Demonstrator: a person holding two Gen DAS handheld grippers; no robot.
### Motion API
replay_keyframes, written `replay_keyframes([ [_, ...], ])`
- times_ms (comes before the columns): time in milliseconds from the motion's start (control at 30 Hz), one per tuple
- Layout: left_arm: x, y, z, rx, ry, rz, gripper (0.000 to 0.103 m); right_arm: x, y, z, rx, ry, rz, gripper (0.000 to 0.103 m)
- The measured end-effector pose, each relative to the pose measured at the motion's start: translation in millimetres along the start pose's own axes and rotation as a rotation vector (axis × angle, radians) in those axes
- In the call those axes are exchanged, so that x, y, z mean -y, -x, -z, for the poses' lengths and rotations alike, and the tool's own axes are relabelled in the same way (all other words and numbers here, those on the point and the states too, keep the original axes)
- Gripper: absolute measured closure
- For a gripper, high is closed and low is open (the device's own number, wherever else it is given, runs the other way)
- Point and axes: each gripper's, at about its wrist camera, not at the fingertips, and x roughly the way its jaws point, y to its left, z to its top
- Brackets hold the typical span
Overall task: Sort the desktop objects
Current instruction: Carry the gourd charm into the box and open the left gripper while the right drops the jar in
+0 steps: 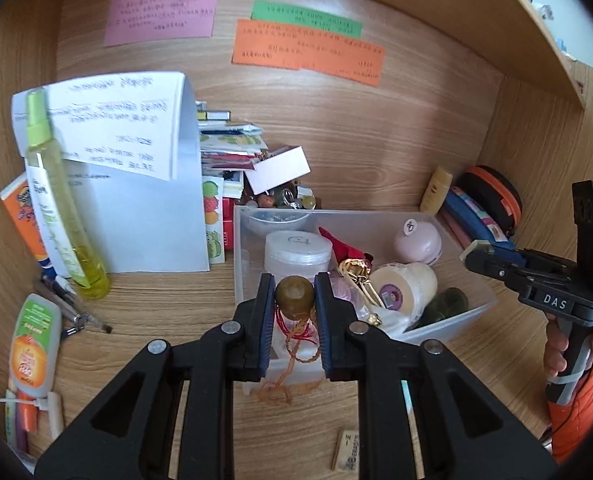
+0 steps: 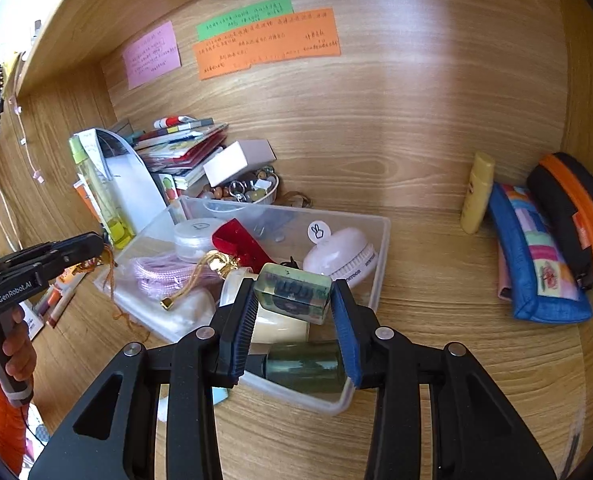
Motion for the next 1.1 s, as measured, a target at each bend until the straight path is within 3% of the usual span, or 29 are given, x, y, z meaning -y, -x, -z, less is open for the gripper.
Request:
replay_keyframes([
  [500,3.9,-49.7,-5.3,-0.058,0.009,-0.03,0.084,0.1,-18.2,11.5,-0.049,0.05,0.05,0.068],
  [833,7.1,-56.5,2.0,-0.057,-0.003,-0.035,0.084,-12.8,-22.9,17.3,-0.059,0.116,0.08,0.068],
  [900,8.1,-57.4,3.1,-0.057,-0.011,-0.033,0.082,-16.4,-22.7,18.6,-0.048,0.136,0.102,0.068],
  [967,7.8,-58.2,3.6,-0.057,-0.012,-0.039,0.069,-17.8,-22.6,18.3,-0.044,0.147,0.109,0.068],
  [1100,11.5,-57.4,5.7,-0.045,-0.035,-0.04,0.063,-16.7,-22.6,17.7,-0.042,0.142,0.105,0.068],
])
